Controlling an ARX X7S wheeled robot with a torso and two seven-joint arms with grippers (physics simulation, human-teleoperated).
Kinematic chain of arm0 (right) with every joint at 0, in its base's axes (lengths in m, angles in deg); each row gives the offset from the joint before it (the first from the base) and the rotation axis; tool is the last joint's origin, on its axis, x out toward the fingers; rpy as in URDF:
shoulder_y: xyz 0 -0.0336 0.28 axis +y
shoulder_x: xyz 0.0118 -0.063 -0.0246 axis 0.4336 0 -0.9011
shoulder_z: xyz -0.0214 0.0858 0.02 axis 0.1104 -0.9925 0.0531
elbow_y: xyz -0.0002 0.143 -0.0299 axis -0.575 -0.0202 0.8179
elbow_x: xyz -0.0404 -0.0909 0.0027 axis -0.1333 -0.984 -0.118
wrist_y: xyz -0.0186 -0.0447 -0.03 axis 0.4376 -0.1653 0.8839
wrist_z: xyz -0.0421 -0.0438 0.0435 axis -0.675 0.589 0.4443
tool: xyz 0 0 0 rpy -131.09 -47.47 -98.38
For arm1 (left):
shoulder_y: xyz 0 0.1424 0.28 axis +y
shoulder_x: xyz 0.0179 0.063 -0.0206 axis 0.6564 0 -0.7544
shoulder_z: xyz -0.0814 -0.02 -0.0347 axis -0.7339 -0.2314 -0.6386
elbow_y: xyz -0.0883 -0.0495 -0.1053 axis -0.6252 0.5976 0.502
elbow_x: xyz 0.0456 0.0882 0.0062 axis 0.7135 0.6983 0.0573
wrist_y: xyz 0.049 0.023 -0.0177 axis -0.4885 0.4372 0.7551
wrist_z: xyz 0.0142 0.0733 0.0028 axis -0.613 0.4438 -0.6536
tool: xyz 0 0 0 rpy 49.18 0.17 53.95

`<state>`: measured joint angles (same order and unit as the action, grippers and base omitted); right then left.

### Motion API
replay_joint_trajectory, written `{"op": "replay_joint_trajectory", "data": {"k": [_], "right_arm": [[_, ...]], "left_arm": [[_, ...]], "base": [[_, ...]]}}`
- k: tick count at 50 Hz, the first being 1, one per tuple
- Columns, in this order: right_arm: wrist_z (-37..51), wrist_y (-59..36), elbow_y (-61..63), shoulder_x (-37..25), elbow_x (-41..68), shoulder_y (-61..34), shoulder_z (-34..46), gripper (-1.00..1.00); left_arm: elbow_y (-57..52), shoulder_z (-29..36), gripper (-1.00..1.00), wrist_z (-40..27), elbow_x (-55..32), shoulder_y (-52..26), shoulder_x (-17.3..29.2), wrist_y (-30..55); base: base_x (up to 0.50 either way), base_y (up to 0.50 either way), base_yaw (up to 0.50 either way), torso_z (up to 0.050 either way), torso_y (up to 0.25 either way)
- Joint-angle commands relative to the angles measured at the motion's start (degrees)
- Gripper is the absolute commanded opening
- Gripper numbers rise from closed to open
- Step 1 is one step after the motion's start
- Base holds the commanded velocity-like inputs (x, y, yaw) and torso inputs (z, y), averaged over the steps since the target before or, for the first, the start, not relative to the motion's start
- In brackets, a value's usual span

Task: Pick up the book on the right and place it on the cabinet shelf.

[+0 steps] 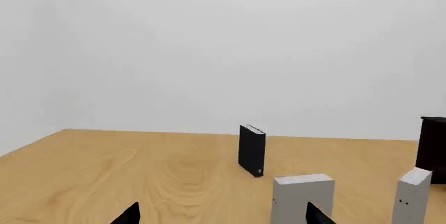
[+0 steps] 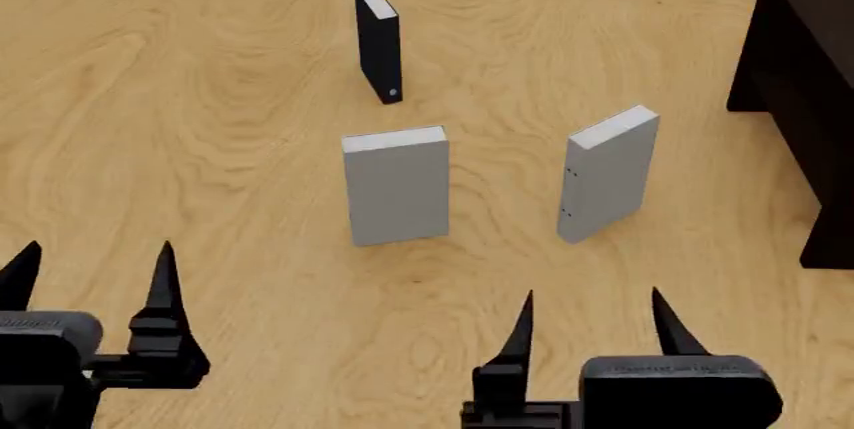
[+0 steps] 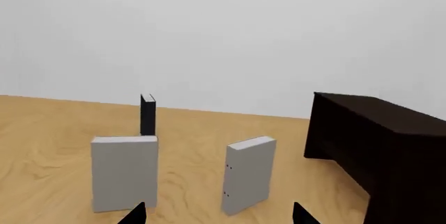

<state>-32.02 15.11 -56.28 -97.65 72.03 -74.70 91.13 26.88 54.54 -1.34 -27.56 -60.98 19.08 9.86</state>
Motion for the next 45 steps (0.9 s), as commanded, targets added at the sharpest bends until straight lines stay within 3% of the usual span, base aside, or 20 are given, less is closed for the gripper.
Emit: {"op": "replay_joint_trajectory", "data": {"k": [1,12,29,45], "right_arm": [[0.3,-15.1,12.5,-4.2,2.2,-10.1,-1.4,1.0],[0.5,-30.4,21.6,-9.6,4.9,-20.4,-5.9,1.0],[-1.2,-53.8,32.7,-15.3,13.8,-36.9,-17.0,1.0],[-1.0,-59.4,33.9,-17.8,15.2,-40.4,-17.3,1.0]], "left_arm": [[-12.6,-0.9,1.0,-0.8,-5.1,-13.6,2.6,16.7],[-21.0,-8.6,1.0,-3.5,-13.1,-28.6,5.1,37.1],[-27.7,-16.1,1.0,-6.3,-16.5,-41.1,10.1,51.7],[-31.5,-19.0,1.0,-7.3,-18.1,-44.2,11.8,56.0]], "base": [[0.0,0.0,0.0,0.0,0.0],[0.0,0.0,0.0,0.0,0.0],[0.0,0.0,0.0,0.0,0.0],[0.1,-0.07,0.0,0.0,0.0]]}}
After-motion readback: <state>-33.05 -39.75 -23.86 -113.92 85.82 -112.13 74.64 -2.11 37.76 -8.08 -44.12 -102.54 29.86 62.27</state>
